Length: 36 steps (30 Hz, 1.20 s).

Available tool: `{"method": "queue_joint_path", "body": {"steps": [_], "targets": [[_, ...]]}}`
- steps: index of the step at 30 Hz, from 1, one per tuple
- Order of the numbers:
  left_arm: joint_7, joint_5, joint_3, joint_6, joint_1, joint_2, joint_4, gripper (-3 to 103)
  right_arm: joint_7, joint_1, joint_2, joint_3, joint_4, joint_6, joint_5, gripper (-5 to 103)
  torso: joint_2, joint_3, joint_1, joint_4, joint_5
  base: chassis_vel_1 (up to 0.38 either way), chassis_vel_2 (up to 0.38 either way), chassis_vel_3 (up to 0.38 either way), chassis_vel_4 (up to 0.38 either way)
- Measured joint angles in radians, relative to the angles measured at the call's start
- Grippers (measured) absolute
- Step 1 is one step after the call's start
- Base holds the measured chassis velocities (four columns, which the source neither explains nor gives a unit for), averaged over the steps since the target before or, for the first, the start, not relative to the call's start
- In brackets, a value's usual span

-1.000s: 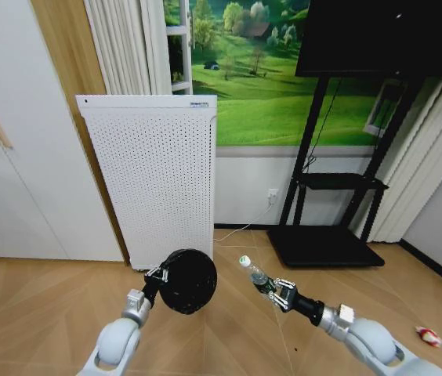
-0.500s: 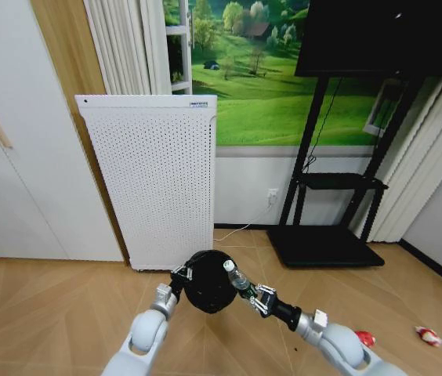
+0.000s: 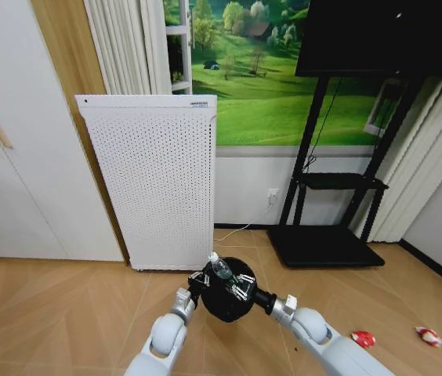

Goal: Pick up the trash bin and place the garbage on the floor into it.

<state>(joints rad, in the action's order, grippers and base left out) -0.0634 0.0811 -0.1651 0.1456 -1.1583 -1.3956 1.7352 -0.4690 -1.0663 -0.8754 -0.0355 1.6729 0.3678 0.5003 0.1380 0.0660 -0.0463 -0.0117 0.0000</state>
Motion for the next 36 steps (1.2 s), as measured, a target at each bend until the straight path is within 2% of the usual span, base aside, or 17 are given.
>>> {"method": "queue_joint_path", "body": {"steps": [2,5,6,8,11,12,14,18,19,21,26,32,36], "targets": [[0.000,-0.001,-0.001,-0.001,0.001,0.000,-0.001,4,0.004,-0.001,0.000,0.000,0.000,0.000,0.000,27,0.000,0.000,0.000,0.0000,0.0000,0.000,0.000,0.000,0.000],[-0.001,-0.004,-0.006,-0.003,0.005,0.000,-0.004,4,0.019,-0.009,0.002,-0.001,0.005,-0.006,0.000,42,0.000,0.000,0.000,0.0001,0.0000,0.000,0.000,0.000,0.000],[-0.001,-0.004,-0.006,-0.003,0.005,0.000,-0.004,4,0.019,-0.009,0.002,-0.001,0.005,-0.006,0.000,42,0.000,0.000,0.000,0.0001,0.0000,0.000,0.000,0.000,0.000],[-0.002,-0.004,-0.006,-0.003,0.004,-0.001,-0.002,4,0.020,-0.013,0.004,-0.004,0.010,-0.009,0.000,54,0.000,0.000,0.000,0.0000,0.0000,0.000,0.000,0.000,0.000],[-0.002,-0.004,-0.006,-0.003,0.004,-0.003,-0.002,4,0.021,-0.014,0.004,-0.006,0.011,-0.010,-0.001,54,0.000,0.000,0.000,0.0001,0.0000,0.000,0.000,0.000,0.000],[-0.002,-0.004,-0.006,-0.003,0.003,-0.005,0.000,4,0.022,-0.017,0.005,-0.008,0.014,-0.011,-0.002,70,0.000,0.000,0.000,0.0001,-0.0001,0.000,0.000,0.000,0.000],[-0.002,-0.004,-0.006,-0.003,0.003,-0.006,0.000,4,0.022,-0.018,0.005,-0.009,0.015,-0.011,-0.002,70,0.000,0.000,0.000,0.0000,0.0000,0.000,0.000,0.000,0.000],[-0.003,-0.004,-0.006,-0.003,0.000,-0.009,0.004,4,0.025,-0.022,0.006,-0.010,0.020,-0.012,-0.004,91,0.000,0.000,0.000,0.0001,0.0000,0.000,0.000,0.000,0.000],[-0.003,-0.004,-0.006,-0.003,0.000,-0.009,0.004,4,0.025,-0.022,0.006,-0.010,0.020,-0.012,-0.004,91,0.000,0.000,0.000,0.0001,0.0000,0.000,0.000,0.000,0.000],[-0.003,-0.005,-0.009,-0.004,-0.004,-0.007,0.008,4,0.026,-0.026,0.007,-0.012,0.020,-0.012,-0.007,99,0.000,0.000,0.000,0.0001,0.0000,0.000,0.000,0.000,0.000],[-0.003,-0.005,-0.014,-0.004,-0.010,-0.005,0.018,4,0.031,-0.036,0.009,-0.026,0.035,-0.016,-0.007,100,0.000,0.000,0.000,0.0001,0.0000,0.000,0.000,0.000,0.000],[-0.006,-0.013,-0.046,-0.009,-0.040,0.002,0.047,4,0.067,-0.070,0.021,-0.094,0.043,-0.017,0.004,100,0.000,0.000,0.000,0.0001,-0.0002,0.000,0.000,0.000,0.000],[-0.006,-0.013,-0.114,-0.016,-0.093,0.034,0.098,4,0.148,-0.114,0.024,-0.171,0.058,-0.041,0.022,100,0.000,0.000,0.000,0.0000,-0.0003,0.000,0.000,0.000,0.000]]}}
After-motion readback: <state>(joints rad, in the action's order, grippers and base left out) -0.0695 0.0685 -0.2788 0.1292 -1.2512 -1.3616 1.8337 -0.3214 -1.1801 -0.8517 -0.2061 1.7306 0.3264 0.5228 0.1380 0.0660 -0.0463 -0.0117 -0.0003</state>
